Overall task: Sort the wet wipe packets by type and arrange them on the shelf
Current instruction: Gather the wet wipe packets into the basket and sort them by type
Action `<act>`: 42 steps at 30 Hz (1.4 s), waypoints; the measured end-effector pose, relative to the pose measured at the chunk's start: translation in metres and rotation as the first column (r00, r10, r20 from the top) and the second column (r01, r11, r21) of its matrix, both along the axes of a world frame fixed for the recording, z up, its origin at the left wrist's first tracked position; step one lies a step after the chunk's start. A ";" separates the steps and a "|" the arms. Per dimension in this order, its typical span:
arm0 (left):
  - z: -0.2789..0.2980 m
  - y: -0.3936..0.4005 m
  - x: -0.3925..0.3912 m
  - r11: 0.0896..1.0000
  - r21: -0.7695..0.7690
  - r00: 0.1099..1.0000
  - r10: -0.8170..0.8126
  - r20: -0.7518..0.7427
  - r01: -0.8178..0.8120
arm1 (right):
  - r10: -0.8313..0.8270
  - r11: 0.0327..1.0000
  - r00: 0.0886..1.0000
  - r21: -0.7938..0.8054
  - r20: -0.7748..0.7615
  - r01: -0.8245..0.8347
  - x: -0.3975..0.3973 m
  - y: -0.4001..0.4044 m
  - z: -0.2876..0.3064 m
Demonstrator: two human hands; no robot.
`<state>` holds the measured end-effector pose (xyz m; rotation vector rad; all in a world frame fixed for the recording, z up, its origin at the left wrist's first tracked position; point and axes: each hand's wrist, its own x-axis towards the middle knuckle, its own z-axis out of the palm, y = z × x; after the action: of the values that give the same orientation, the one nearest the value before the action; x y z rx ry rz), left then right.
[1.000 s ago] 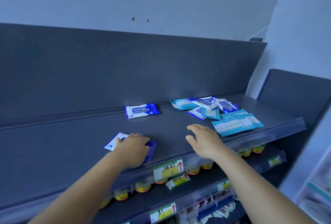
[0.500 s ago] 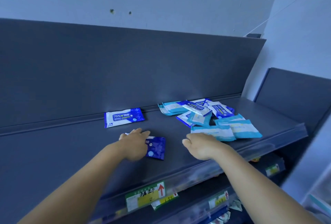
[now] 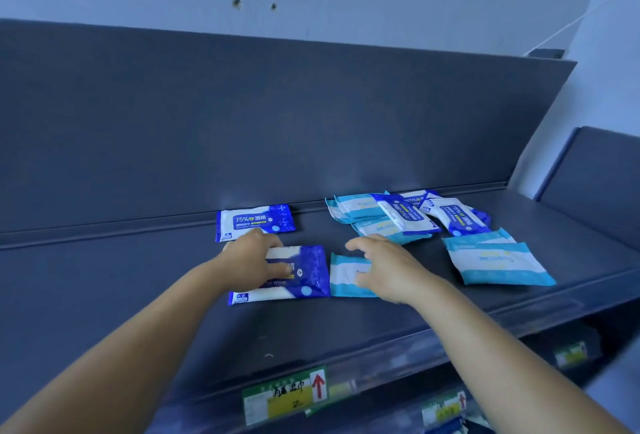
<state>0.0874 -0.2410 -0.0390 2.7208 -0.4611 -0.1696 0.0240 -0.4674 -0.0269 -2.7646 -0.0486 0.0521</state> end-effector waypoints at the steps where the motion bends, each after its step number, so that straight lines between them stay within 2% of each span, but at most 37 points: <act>1: 0.000 -0.001 0.002 1.000 0.004 0.999 0.024 0.038 -0.024 | 0.022 1.000 1.000 0.010 -0.015 -0.022 0.003 0.003 0.000; 4: 0.001 0.001 0.014 0.991 0.031 0.973 0.121 0.195 -0.130 | -0.009 0.990 0.998 -0.138 -0.061 0.001 0.012 0.009 0.002; 6: 0.001 0.004 0.024 0.982 0.017 0.952 0.178 0.248 -0.188 | -0.039 0.976 0.996 -0.219 -0.082 0.020 0.019 0.012 0.003; 9: -0.001 0.006 0.038 0.973 0.021 0.951 0.220 0.216 -0.229 | -0.048 0.988 0.994 -0.151 -0.100 0.033 0.031 0.014 0.004; 12: -0.004 0.006 0.049 0.968 0.104 0.965 0.213 0.152 -0.230 | -0.039 0.998 0.999 -0.039 -0.012 0.039 0.044 0.014 0.006; 16: -0.002 0.006 0.057 0.952 0.215 0.970 0.189 0.150 -0.219 | -0.047 0.982 0.984 -0.170 0.172 0.077 0.054 0.004 0.013; 18: 0.003 0.003 0.053 0.946 0.265 0.969 0.135 0.207 -0.188 | -0.065 0.963 0.983 -0.247 0.173 0.107 0.055 -0.005 0.013; 21: 0.011 -0.003 0.043 0.946 0.300 0.967 0.048 0.250 -0.125 | -0.098 0.968 0.990 -0.221 0.099 0.118 0.047 -0.009 0.005; 25: 0.010 -0.006 0.034 0.969 0.215 0.974 0.077 0.212 -0.123 | 0.008 0.983 0.995 -0.185 0.098 0.010 0.038 0.001 0.007; 29: 0.005 0.000 0.029 0.957 0.255 0.990 0.134 0.039 -0.140 | 0.064 0.991 0.998 -0.116 0.015 -0.062 0.044 -0.004 0.010; 34: 0.010 -0.002 0.011 0.972 0.162 0.985 0.161 0.067 -0.170 | 0.016 0.957 0.993 -0.285 -0.114 -0.048 0.049 -0.013 0.005; 38: 0.012 0.005 -0.001 0.983 0.034 0.984 0.177 0.036 -0.178 | -0.020 0.915 0.996 -0.404 -0.081 -0.014 0.047 -0.004 0.005; 40: 0.016 0.011 -0.008 0.984 0.014 0.984 0.175 0.035 -0.175 | -0.025 0.930 0.996 -0.368 -0.091 -0.011 0.041 -0.001 0.008; 42: 0.021 0.017 -0.014 0.986 0.023 0.986 0.162 0.030 -0.162 | -0.005 0.972 0.981 -0.232 -0.194 -0.041 0.034 -0.004 0.014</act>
<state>0.0731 -0.2242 -0.0183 2.7729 -0.2452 -0.0939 0.0577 -0.4712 -0.0127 -2.9802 -0.0175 0.3535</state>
